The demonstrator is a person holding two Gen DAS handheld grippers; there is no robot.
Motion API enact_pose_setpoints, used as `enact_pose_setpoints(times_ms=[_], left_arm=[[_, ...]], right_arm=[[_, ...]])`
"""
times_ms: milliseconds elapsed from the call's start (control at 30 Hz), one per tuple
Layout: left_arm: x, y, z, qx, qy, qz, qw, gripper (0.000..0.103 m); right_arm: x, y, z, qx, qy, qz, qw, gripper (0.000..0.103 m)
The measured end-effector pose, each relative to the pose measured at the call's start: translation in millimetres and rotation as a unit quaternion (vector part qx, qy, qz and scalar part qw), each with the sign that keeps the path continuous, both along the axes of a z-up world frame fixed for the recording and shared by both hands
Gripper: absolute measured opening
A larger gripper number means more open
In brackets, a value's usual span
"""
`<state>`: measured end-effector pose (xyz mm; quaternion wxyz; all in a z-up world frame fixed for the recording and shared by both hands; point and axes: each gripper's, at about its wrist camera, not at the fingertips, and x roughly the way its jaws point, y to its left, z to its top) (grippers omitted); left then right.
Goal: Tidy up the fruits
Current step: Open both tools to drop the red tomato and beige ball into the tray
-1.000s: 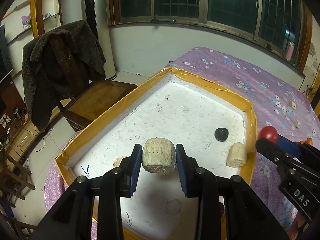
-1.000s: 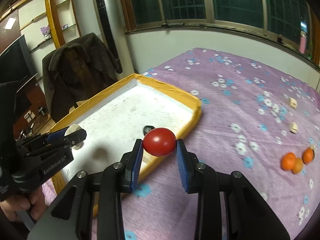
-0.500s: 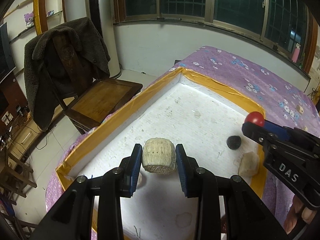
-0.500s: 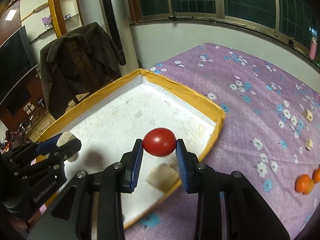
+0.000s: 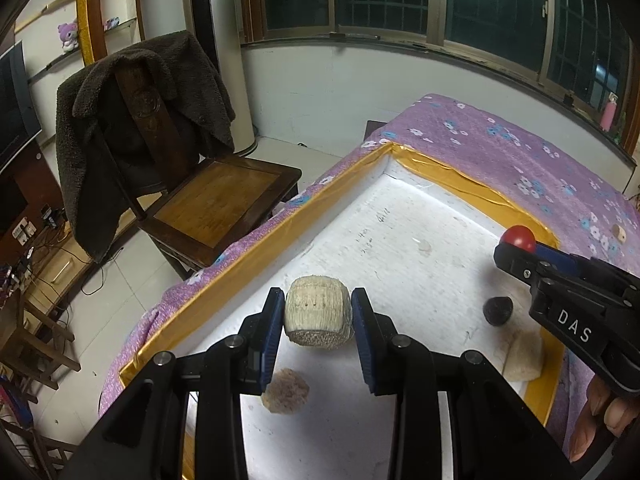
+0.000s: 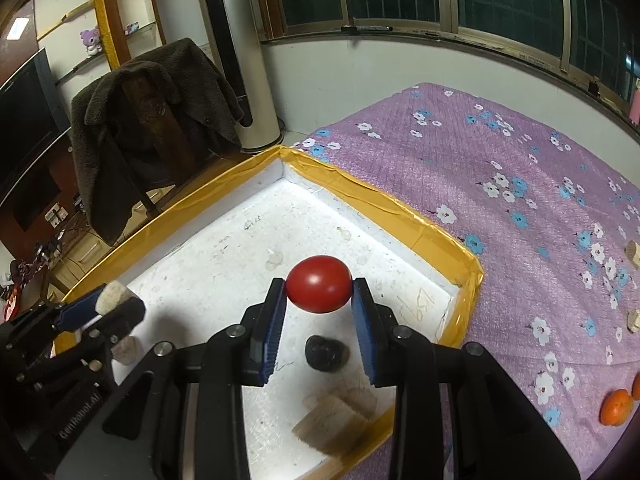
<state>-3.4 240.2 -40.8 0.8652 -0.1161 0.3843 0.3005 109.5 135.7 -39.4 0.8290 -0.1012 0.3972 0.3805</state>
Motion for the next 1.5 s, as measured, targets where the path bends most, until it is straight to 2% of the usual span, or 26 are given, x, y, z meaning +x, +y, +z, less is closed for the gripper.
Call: enact_pose_setpoints(times_ms=[700, 800, 833, 900, 933, 967, 1000, 1033, 1067, 1100, 1233, 1367, 1500], left_arm=[[-4, 10, -4, -0.021, 0.017, 0.013, 0.9995, 0.034], [-10, 10, -1, -0.024, 0.015, 0.019, 0.9994, 0.038], [-14, 9, 2, -0.02, 0.011, 0.023, 0.9995, 0.042], [-18, 9, 5, -0.022, 0.006, 0.03, 0.9993, 0.059], [-23, 10, 7, -0.028, -0.001, 0.036, 0.9989, 0.075], [-26, 10, 9, -0.032, -0.009, 0.041, 0.9986, 0.081], [-29, 9, 10, -0.033, -0.016, 0.044, 0.9983, 0.081], [-32, 7, 12, -0.031, -0.021, 0.048, 0.9981, 0.081], [-35, 4, 15, -0.03, -0.026, 0.049, 0.998, 0.081], [-37, 0, 17, -0.033, -0.034, 0.049, 0.9977, 0.081], [-36, -25, 25, -0.035, -0.062, 0.028, 0.9971, 0.081], [-18, -74, 30, -0.019, -0.065, -0.045, 0.9966, 0.081], [6, -127, 25, -0.01, -0.051, -0.127, 0.9905, 0.081]], right_arm=[[14, 13, -9, -0.023, 0.011, -0.012, 1.0, 0.036], [13, 16, -11, -0.033, 0.018, -0.01, 0.999, 0.036], [13, 15, -11, -0.034, 0.02, -0.011, 0.999, 0.036], [13, 14, -11, -0.037, 0.027, -0.014, 0.999, 0.04], [12, 11, -9, -0.035, 0.024, -0.016, 0.999, 0.041], [9, 8, -5, -0.033, 0.018, -0.017, 0.999, 0.042], [8, 5, -3, -0.032, 0.014, -0.018, 0.999, 0.042], [6, -1, 1, -0.027, 0.012, -0.022, 0.999, 0.048], [4, -7, 5, -0.022, 0.011, -0.025, 0.999, 0.058], [2, -14, 8, -0.017, 0.009, -0.029, 0.999, 0.06], [-11, -56, 21, -0.005, -0.009, -0.048, 0.999, 0.064], [-25, -116, 31, 0.01, -0.027, -0.077, 0.997, 0.064], [-27, -199, 29, 0.007, -0.038, -0.139, 0.99, 0.064]])
